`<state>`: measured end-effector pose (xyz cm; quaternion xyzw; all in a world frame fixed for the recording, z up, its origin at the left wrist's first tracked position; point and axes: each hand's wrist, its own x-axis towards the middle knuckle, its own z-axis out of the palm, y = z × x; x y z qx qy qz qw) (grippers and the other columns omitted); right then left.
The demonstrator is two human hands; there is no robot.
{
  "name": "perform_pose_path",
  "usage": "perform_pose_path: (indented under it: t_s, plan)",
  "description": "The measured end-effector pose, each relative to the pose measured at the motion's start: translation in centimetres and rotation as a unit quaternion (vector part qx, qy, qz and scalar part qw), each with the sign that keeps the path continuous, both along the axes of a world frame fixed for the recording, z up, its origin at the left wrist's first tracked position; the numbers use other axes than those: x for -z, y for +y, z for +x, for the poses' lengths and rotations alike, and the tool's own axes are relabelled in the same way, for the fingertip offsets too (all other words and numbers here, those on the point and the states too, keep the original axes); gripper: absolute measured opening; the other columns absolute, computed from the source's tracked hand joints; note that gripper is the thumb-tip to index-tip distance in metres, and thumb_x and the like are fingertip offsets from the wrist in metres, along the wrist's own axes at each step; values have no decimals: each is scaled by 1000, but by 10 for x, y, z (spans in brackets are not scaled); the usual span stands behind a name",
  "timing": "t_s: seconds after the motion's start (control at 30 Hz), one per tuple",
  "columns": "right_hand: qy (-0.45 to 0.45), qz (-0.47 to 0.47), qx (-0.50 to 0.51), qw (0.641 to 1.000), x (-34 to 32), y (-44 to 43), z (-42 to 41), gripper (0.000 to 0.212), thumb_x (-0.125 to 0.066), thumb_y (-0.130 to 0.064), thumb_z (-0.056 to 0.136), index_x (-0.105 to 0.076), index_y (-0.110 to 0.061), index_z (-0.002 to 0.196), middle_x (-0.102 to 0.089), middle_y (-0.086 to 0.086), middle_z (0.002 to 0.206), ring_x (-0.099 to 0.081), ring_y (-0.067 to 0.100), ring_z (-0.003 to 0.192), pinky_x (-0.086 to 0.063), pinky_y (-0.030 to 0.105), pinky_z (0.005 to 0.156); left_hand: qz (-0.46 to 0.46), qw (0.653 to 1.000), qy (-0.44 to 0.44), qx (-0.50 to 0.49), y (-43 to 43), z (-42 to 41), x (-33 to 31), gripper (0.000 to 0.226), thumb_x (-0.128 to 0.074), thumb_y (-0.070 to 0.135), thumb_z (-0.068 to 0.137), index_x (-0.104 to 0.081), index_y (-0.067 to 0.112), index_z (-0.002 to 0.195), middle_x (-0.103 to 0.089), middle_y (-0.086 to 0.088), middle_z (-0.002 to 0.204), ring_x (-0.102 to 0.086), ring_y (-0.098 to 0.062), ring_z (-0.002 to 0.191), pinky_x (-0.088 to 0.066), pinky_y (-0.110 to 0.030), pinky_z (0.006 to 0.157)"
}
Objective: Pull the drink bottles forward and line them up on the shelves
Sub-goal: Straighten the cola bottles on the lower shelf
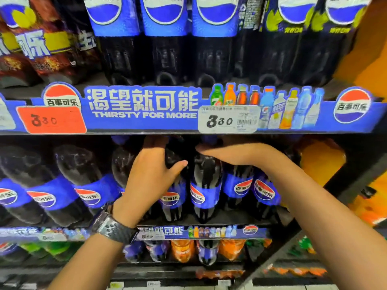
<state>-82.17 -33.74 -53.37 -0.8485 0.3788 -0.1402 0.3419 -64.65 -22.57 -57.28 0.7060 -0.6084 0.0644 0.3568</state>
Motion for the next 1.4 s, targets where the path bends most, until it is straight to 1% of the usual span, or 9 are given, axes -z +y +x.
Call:
perform_pose_path:
  t_s: [0.17,0.4,0.57,0.77,0.87,0.97,1.2,1.3,1.4]
  plan:
    - [81,-106,62,989,2,16,10,81,-49,-81,67,-41,-39,136,-50,-11,137,-49,18,123,-41,38,101,-6,1000,-19,-10,3,-2,3,78,-73,45,75,-35,20,139,-44,-7,134,-45,-28,116,-46,-37,89]
    - [85,-101,48,990,4,8,-11,75,-55,-71,74,-35,-34,136,-48,-7,138,-50,20,117,-40,29,90,-13,1000,-2,-17,5,3,6,84,-74,51,70,-33,23,137,-49,-6,126,-48,-26,108,-47,-33,81]
    - [38,-124,70,989,11,13,-7,72,-59,-73,68,-38,-38,127,-52,-11,130,-54,19,112,-42,28,82,-9,1000,4,-11,4,7,5,84,-74,51,71,-27,26,137,-59,-2,86,-58,-28,77,-43,-31,62]
    - [38,-142,71,987,10,17,-10,72,-57,-75,68,-38,-40,127,-55,-12,123,-55,17,109,-43,26,79,18,999,-12,-33,9,-1,0,83,-76,48,71,-35,15,135,-56,-12,110,-52,-34,100,-47,-39,77]
    - [10,-195,82,977,6,24,-37,52,-56,-64,81,-47,-38,125,-57,-18,116,-52,3,97,-36,17,75,-68,985,-147,-56,15,-22,-8,57,-65,43,84,-47,6,122,-53,-19,111,-47,-39,100,-45,-46,83]
    - [-75,-335,140,929,14,42,-76,12,-57,-35,92,-57,-31,81,-52,-17,70,-50,4,67,-31,16,60,-73,970,-225,50,10,-60,-15,40,-51,32,93,-48,10,126,-52,-9,110,-49,-32,92,-42,-39,77]
    - [-125,-341,279,889,53,53,-124,32,-57,-13,91,-48,-2,119,-48,12,115,-48,27,111,-42,34,95,-48,966,-233,103,-44,-126,-31,21,-69,26,80,-68,10,94,-68,-10,78,-65,-32,66,-46,-30,45]
    - [-122,-278,318,898,52,33,-112,28,-63,-24,88,-47,-3,96,-46,12,95,-48,29,93,-43,38,81,67,972,-207,89,-86,-136,-32,40,-53,33,91,-62,9,121,-62,-18,122,-60,-34,110,-51,-40,84]
    - [-73,-204,378,900,49,7,-107,43,-63,-46,83,-53,-5,79,-57,11,81,-54,31,83,-47,45,76,187,974,-74,107,-127,-139,-30,52,-40,37,99,-32,16,146,-28,-11,154,-27,-31,140,-21,-42,113]
